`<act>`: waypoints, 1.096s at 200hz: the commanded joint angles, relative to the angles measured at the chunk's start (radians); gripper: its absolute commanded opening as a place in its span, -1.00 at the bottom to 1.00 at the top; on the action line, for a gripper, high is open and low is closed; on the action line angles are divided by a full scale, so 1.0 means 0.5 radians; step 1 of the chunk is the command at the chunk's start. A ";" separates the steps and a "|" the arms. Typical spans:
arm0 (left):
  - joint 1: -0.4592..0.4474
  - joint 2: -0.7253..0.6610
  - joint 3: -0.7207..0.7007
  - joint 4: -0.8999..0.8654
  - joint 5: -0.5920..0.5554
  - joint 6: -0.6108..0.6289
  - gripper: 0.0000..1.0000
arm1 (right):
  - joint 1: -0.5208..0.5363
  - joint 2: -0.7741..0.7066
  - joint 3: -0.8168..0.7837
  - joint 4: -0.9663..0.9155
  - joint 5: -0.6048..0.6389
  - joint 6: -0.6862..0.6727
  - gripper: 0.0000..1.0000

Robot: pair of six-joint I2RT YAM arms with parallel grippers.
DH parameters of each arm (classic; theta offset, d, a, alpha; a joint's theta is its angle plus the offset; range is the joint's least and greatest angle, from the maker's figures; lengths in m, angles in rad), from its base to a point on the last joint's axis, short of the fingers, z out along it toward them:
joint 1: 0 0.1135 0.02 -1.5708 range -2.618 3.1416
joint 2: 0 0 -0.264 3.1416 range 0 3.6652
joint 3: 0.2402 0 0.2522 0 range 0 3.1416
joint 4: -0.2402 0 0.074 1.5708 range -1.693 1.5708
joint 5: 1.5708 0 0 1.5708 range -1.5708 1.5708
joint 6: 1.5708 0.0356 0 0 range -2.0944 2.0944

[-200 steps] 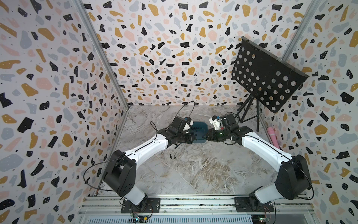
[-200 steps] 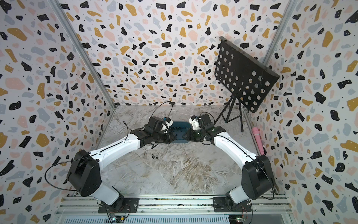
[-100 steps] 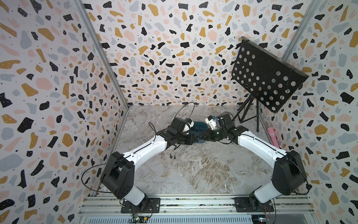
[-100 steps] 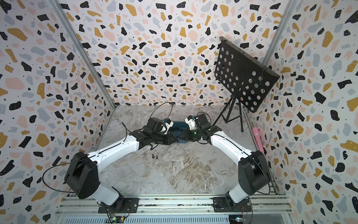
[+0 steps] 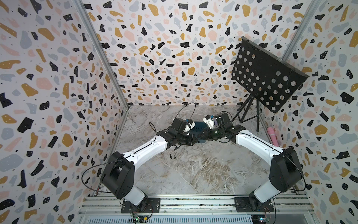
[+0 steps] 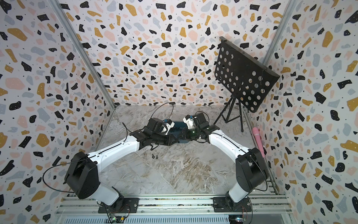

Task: Take out the wing nut from the storage box
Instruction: Pick up the wing nut from the storage box, then place the wing nut at the center of the board.

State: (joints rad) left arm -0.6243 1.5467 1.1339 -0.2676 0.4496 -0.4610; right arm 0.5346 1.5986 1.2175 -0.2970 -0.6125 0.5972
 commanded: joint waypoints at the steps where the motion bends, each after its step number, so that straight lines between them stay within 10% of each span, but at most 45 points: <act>1: -0.009 -0.010 0.021 0.072 0.044 0.008 -1.00 | 0.009 -0.003 0.066 0.009 -0.029 0.002 -0.72; 52: -0.009 -0.015 0.024 0.069 0.027 0.002 -1.00 | 0.013 -0.014 0.051 -0.017 -0.011 -0.002 -1.00; 126: 0.182 -0.314 -0.080 -0.196 -0.200 0.016 0.55 | 0.112 0.009 0.046 -0.216 0.384 -0.001 -1.00; 136: 0.223 -0.378 -0.111 -0.260 -0.248 0.019 0.99 | 0.152 0.039 0.054 -0.244 0.450 0.018 -1.00; 219: 0.465 -0.870 -0.288 -0.942 -1.061 -0.107 1.00 | 0.526 0.437 0.279 -0.396 0.869 0.195 -1.00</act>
State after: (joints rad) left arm -0.4225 1.1614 1.0050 -0.6003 0.0780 -0.4850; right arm 0.7605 1.7931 1.2968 -0.4500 -0.2634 0.6556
